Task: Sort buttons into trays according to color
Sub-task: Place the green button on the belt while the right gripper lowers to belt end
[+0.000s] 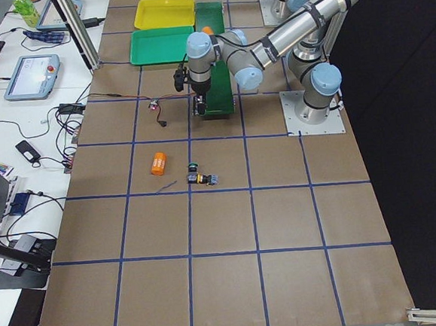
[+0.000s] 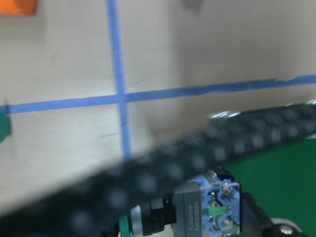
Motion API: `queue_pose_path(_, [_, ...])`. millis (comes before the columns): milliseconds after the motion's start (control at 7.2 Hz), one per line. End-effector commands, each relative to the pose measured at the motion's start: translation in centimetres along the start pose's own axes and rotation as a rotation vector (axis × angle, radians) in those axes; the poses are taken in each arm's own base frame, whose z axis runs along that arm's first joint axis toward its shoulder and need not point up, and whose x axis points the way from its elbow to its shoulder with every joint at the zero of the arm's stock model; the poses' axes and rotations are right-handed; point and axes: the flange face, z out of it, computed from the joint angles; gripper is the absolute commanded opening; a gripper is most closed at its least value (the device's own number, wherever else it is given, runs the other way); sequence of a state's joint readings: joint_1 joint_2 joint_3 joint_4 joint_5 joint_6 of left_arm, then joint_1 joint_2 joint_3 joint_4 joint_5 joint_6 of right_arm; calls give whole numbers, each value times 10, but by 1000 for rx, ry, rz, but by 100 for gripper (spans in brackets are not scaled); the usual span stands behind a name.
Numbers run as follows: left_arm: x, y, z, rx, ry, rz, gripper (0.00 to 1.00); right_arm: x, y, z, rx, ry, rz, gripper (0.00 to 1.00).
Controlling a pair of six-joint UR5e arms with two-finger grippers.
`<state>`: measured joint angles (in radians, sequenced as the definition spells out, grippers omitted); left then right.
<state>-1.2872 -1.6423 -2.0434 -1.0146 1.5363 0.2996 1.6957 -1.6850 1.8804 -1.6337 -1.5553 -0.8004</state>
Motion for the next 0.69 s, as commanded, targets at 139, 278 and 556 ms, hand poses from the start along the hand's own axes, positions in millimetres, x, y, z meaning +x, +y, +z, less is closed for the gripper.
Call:
queue_pose_path(139, [95, 10, 14, -37, 6, -84, 23, 2, -2, 52, 53, 61, -175, 100])
queue_pose_path(278, [105, 15, 19, -48, 8, -65, 30, 4, -1, 58, 56, 70, -266, 97])
queue_pose_path(556, [108, 27, 30, -66, 11, -52, 76, 8, -4, 76, 64, 110, -392, 97])
